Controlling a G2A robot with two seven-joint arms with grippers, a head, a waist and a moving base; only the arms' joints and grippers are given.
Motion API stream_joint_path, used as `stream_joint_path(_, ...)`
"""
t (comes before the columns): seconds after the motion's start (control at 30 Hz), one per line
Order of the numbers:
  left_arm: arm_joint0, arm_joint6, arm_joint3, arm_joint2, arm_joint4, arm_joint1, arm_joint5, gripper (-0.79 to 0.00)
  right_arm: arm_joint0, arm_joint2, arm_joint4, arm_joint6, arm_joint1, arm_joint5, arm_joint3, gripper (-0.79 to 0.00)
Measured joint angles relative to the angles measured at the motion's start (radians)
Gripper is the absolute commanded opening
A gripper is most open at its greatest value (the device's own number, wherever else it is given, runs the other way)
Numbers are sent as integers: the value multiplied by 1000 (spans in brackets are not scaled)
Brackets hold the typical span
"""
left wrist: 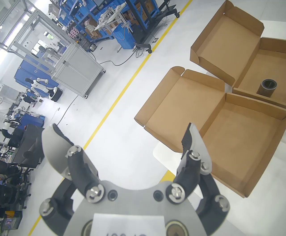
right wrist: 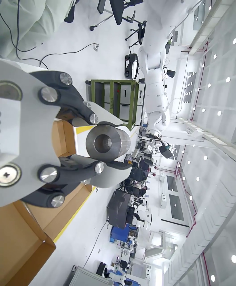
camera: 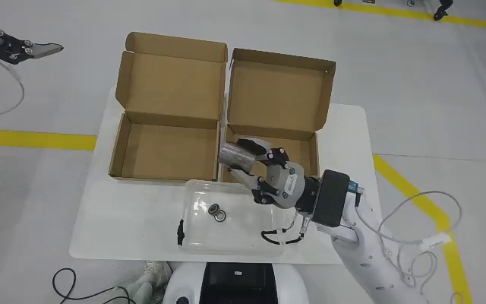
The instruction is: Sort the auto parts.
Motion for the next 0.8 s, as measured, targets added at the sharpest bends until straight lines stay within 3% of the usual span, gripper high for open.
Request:
stream_joint_path(0.53, 0, 0, 0, 0, 0, 0, 0, 0, -11, 10, -7, -45, 1, -33, 13, -785)
stream_joint_path(0.8, 0, 0, 0, 0, 0, 0, 0, 0, -1, 17, 9, -3, 0, -22, 57, -785)
